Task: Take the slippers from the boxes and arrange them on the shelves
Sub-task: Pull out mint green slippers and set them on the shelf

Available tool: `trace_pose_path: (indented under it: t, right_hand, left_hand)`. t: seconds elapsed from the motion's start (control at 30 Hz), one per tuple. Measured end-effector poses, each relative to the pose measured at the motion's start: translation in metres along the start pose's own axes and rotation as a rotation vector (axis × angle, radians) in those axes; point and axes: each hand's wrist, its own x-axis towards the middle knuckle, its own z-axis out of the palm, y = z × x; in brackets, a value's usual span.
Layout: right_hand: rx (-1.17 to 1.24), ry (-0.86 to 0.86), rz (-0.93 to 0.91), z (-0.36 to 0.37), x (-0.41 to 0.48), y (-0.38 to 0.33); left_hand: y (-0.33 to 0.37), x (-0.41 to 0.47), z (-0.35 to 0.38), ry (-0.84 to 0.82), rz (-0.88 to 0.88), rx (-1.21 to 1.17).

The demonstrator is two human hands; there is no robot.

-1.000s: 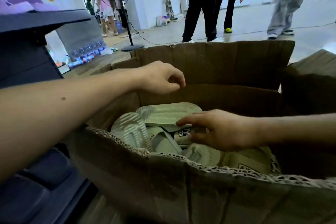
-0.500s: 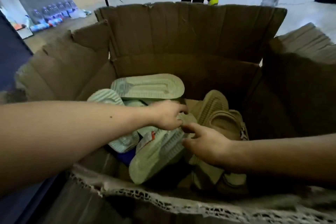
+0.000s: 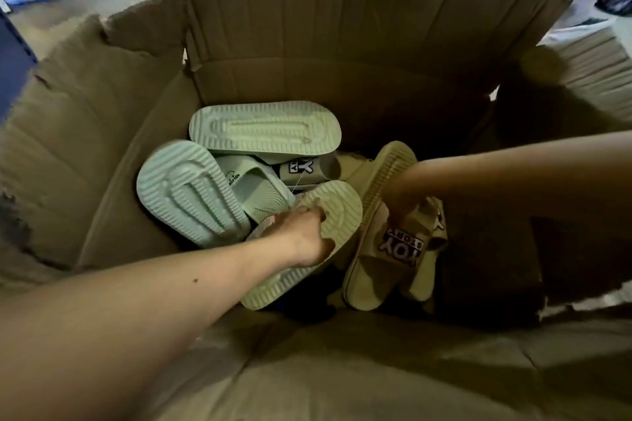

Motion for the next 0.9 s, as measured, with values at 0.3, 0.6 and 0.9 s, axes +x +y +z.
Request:
trace_pose_path:
  t: [0.3, 0.6, 0.9]
  right_hand:
    - [0.109, 0.507, -0.086, 0.077, 0.031, 0.018]
    - [0.266, 0.47, -0.234, 0.07, 0.015, 0.001]
    - [-0.281, 0.76, -0.383, 0.036, 0.009, -0.016]
  left_hand:
    - [-0.005, -0.027, 0.023, -0.114, -0.037, -0.082]
    - [-0.001, -0.025, 0.015, -0.12, -0.07, -0.085]
    - [0.003, -0.032, 0.026, -0.218, -0.117, -0.029]
